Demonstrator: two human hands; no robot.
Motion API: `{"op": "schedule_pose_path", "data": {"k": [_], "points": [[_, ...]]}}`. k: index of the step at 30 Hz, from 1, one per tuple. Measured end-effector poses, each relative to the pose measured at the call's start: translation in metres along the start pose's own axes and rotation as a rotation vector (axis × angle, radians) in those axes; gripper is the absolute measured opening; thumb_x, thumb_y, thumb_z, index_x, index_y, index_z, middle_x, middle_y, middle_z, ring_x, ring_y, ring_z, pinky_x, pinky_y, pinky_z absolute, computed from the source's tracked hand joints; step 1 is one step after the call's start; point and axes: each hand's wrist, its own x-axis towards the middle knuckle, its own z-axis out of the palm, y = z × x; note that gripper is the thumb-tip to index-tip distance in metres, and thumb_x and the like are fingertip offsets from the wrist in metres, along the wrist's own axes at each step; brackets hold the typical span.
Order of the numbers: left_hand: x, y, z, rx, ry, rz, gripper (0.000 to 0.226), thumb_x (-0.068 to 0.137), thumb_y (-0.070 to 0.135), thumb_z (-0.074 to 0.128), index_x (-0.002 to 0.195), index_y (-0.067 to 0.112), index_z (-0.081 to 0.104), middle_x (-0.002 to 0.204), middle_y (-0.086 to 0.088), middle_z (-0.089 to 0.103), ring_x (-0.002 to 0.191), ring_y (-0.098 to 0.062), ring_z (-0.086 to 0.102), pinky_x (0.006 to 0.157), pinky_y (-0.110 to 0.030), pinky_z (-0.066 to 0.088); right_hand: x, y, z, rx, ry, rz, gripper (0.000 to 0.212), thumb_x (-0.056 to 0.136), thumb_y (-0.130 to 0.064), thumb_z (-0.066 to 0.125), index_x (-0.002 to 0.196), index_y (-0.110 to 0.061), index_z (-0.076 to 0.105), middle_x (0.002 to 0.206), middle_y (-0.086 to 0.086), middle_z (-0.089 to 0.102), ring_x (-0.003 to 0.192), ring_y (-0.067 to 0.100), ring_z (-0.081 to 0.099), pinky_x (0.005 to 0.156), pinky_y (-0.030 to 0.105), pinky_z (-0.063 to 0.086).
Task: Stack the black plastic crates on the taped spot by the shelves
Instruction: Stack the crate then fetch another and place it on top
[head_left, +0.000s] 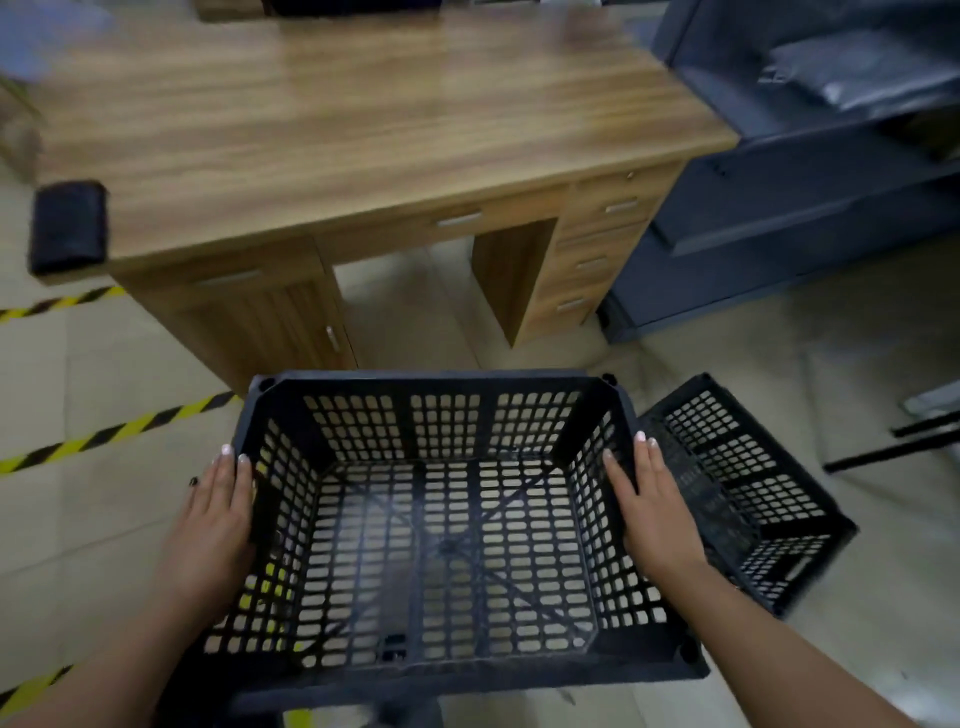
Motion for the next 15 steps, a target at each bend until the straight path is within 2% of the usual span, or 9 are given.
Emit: {"op": "schedule_pose_path", "data": {"k": [2, 4, 7, 9, 11, 15], "points": [[-0.015, 0.003, -0.022, -0.01, 0.014, -0.011, 0.097, 0.065, -0.001, 0.074, 0.146, -0.005, 0.02, 0.155, -0.023, 0.008, 0.141, -0.039, 0.024, 0.11, -0.049, 0.032, -0.01, 0.003, -0.02, 0.011, -0.027, -0.015, 0.097, 0.081, 0.006, 0.058, 0.152, -0.021, -0.002, 0.147, 0.014, -0.036, 0.136, 0.026, -0.032, 0.117, 0.037, 0.01], [-0.032, 0.009, -0.044, -0.057, 0.013, -0.042, 0.096, 0.068, 0.0, 0.072, 0.148, -0.003, 0.019, 0.156, -0.023, 0.007, 0.134, -0.041, 0.036, 0.1, -0.047, 0.042, -0.018, 0.006, -0.036, 0.007, -0.006, -0.029, 0.097, 0.081, 0.004, 0.058, 0.152, -0.023, -0.002, 0.145, 0.013, -0.039, 0.138, 0.028, -0.031, 0.117, 0.036, 0.011], [-0.06, 0.016, -0.068, -0.144, 0.036, -0.145, 0.092, 0.079, 0.003, 0.062, 0.152, 0.01, 0.006, 0.159, -0.012, -0.01, 0.097, -0.039, 0.059, 0.065, -0.041, 0.051, -0.032, 0.01, -0.056, 0.02, 0.003, -0.042, 0.092, 0.084, 0.002, 0.057, 0.152, -0.026, 0.001, 0.149, 0.013, -0.036, 0.141, 0.029, -0.027, 0.117, 0.037, 0.015], [-0.081, 0.019, -0.076, -0.18, 0.061, -0.194, 0.091, 0.082, 0.002, 0.057, 0.152, 0.017, 0.001, 0.159, -0.006, -0.017, 0.076, -0.036, 0.059, 0.054, -0.036, 0.047, -0.041, 0.013, -0.07, -0.008, 0.022, -0.063, 0.091, 0.085, -0.004, 0.06, 0.152, -0.027, 0.002, 0.153, 0.014, -0.03, 0.142, 0.031, -0.025, 0.115, 0.037, 0.02], [-0.107, 0.022, -0.081, -0.205, 0.069, -0.234, 0.091, 0.083, 0.001, 0.054, 0.152, 0.021, -0.002, 0.159, -0.004, -0.017, 0.072, -0.034, 0.057, 0.051, -0.033, 0.042, -0.052, 0.017, -0.081, -0.016, 0.045, -0.085, 0.092, 0.084, -0.005, 0.062, 0.152, -0.028, 0.004, 0.154, 0.014, -0.028, 0.142, 0.031, -0.023, 0.113, 0.036, 0.026], [-0.163, 0.031, -0.093, -0.255, 0.091, -0.306, 0.091, 0.084, 0.001, 0.054, 0.152, 0.022, -0.003, 0.159, -0.003, -0.015, 0.078, -0.034, 0.057, 0.051, -0.032, 0.038, -0.077, 0.02, -0.1, 0.051, 0.054, -0.087, 0.095, 0.081, 0.002, 0.06, 0.151, -0.031, 0.004, 0.154, 0.012, -0.03, 0.144, 0.034, -0.016, 0.099, 0.037, 0.044]]}}
